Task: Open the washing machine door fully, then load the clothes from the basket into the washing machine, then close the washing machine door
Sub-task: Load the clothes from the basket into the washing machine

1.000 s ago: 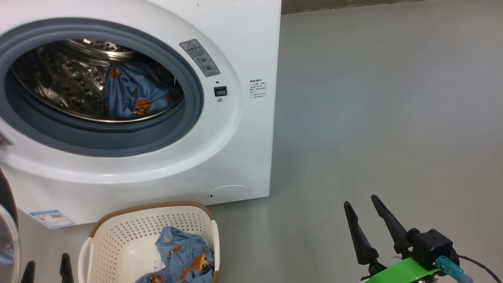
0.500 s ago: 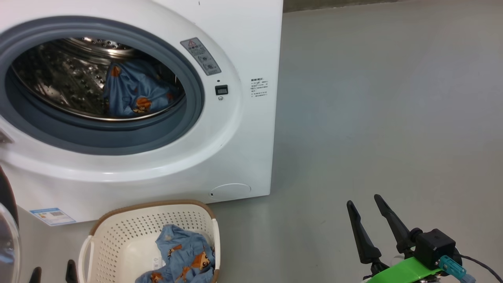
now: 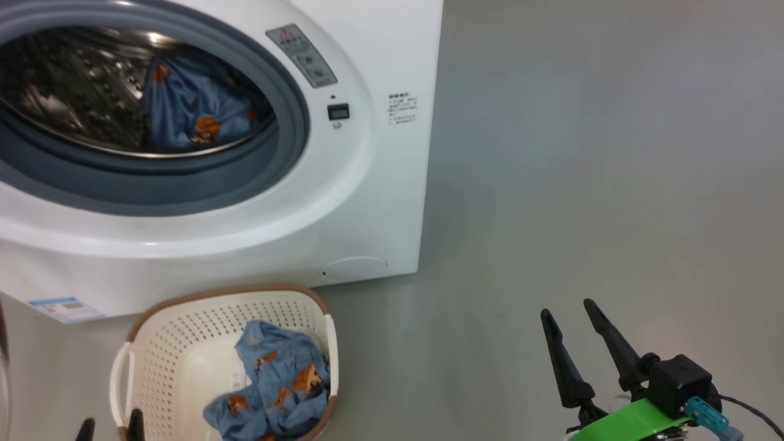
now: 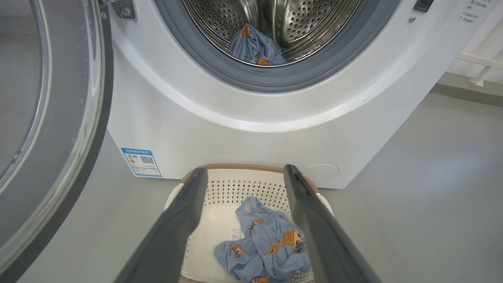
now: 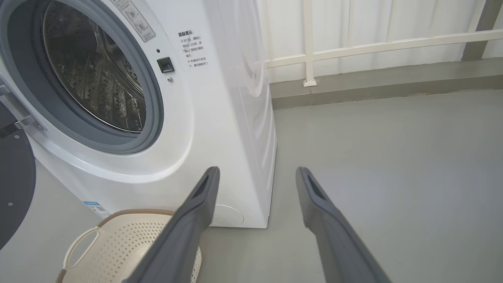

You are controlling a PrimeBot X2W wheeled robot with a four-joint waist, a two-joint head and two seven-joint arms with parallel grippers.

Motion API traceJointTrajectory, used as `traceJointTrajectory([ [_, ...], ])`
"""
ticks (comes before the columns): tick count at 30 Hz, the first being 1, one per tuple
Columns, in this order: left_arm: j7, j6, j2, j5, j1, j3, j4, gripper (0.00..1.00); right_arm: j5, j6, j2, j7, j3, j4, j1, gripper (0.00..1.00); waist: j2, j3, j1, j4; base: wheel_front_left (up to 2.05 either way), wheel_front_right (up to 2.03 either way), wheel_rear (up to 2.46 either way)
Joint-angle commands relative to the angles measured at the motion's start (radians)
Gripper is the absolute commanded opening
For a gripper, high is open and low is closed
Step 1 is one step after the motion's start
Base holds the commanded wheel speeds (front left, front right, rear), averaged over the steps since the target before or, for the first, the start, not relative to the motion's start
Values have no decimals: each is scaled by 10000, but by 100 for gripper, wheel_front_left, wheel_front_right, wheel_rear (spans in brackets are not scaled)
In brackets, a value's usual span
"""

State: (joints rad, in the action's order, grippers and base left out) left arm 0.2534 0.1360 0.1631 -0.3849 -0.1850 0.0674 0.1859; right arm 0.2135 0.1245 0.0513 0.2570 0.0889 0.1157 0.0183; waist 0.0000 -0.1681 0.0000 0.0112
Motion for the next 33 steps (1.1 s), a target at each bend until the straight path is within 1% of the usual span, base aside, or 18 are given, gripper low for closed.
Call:
traceJointTrajectory([
  [1, 84, -54, 274, -203, 491, 264, -139, 100, -162, 62, -11, 48, 282, -288, 69, 100, 0, -367, 0, 69, 0, 0, 0],
  [2, 84, -54, 423, -505, 624, 40, 9, 100, -182, 62, -11, 48, 283, -335, 95, 100, 0, -613, 0, 89, 0, 0, 0],
  [11, 84, -54, 1120, -1727, 1387, -719, 845, 100, -286, 62, -11, 48, 352, -707, 348, 100, 0, -1817, 0, 313, 0, 0, 0],
  [15, 84, -54, 1505, -2220, 1755, -1209, 1115, 100, -274, 62, -11, 48, 459, -860, 458, 100, 0, -2361, 0, 442, 0, 0, 0],
  [22, 84, -54, 2668, -3460, 2670, -3131, 1646, 100, -245, 62, -11, 48, 542, -1052, 643, 100, 0, -3376, 0, 651, 0, 0, 0],
  [25, 84, -54, 3151, -3974, 3104, -3776, 1844, 100, -214, 62, -11, 48, 585, -1162, 719, 100, 0, -3787, 0, 767, 0, 0, 0],
  [29, 84, -54, 3626, -4490, 3619, -4447, 2013, 100, -190, 62, -11, 48, 666, -1351, 808, 100, 0, -4297, 0, 913, 0, 0, 0],
  [31, 84, -54, 3724, -4657, 3730, -4635, 2063, 100, -181, 62, -11, 48, 681, -1408, 828, 100, 0, -4427, 0, 944, 0, 0, 0],
  [33, 84, -54, 3951, -4972, 3992, -5010, 2140, 100, -185, 62, -11, 48, 722, -1514, 875, 100, 0, -4704, 0, 998, 0, 0, 0],
])
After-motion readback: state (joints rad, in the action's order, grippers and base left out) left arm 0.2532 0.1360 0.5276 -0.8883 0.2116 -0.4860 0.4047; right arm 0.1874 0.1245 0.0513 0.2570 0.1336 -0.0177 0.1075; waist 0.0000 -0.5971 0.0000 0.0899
